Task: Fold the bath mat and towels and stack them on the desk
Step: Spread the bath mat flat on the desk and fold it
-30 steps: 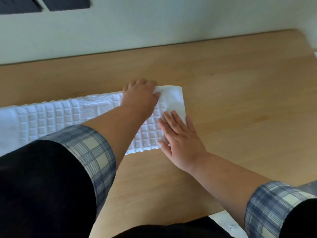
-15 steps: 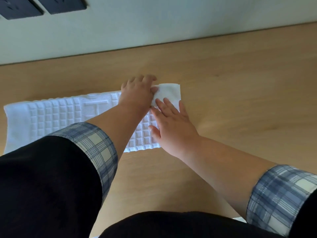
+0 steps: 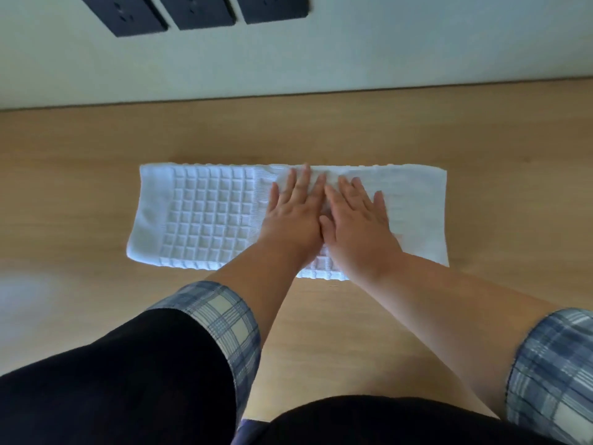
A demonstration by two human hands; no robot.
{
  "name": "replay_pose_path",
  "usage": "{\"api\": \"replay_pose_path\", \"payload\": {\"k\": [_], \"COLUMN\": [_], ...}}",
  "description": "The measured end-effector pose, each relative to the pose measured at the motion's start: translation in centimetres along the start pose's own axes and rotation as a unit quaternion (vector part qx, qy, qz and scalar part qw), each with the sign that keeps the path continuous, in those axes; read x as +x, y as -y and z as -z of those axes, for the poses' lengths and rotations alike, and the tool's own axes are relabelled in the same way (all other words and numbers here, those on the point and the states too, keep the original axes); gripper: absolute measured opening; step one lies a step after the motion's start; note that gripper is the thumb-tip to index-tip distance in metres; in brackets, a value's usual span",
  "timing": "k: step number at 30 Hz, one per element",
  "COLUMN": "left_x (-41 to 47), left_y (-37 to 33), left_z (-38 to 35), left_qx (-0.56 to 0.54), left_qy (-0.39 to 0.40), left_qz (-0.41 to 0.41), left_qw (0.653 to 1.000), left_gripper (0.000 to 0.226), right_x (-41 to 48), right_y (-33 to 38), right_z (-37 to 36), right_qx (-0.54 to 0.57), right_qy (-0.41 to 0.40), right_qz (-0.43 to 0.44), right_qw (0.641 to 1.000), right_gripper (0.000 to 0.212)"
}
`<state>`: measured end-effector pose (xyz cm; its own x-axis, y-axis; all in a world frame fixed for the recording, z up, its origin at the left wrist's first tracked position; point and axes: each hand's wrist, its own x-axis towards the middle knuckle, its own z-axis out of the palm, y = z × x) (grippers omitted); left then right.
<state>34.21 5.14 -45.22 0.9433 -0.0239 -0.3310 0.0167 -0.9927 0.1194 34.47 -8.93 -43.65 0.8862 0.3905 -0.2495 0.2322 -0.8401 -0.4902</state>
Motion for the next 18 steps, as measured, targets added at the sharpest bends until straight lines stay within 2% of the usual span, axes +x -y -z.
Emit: {"api": "replay_pose_path", "payload": {"k": [3, 7, 15, 18], "left_x": [0.1, -0.9, -3.8, -4.5], "left_y": [3.7, 10.6, 23.6, 25.8], "left_z": [0.4, 0.7, 1.2, 1.4], "left_qx": [-0.015, -0.011, 0.005, 0.004], "left_qy": [-0.017, -0.038, -0.047, -0.031], "left_qz": [0.044, 0.060, 0.045, 0.033], "left_qw": [0.999, 0.997, 0.998, 0.999], "left_gripper": [0.067, 0.069, 0.070, 0.071], "right_x": [-0.2, -0.5, 0.0, 0.8], "right_y": [-0.6, -0.5, 2.1, 5.3], "right_z": [-0.8, -1.2, -2.3, -2.8], "right_qx": [-0.091, -0.142, -0.164, -0.127], "right_qy": [-0.007, -0.025, -0.064, -0.080], "right_qz": [0.009, 0.006, -0.029, -0.114], "right_qw": [0.996, 0.989, 0.984, 0.982], "right_gripper": [0.068, 0.074, 0.074, 0.070]}}
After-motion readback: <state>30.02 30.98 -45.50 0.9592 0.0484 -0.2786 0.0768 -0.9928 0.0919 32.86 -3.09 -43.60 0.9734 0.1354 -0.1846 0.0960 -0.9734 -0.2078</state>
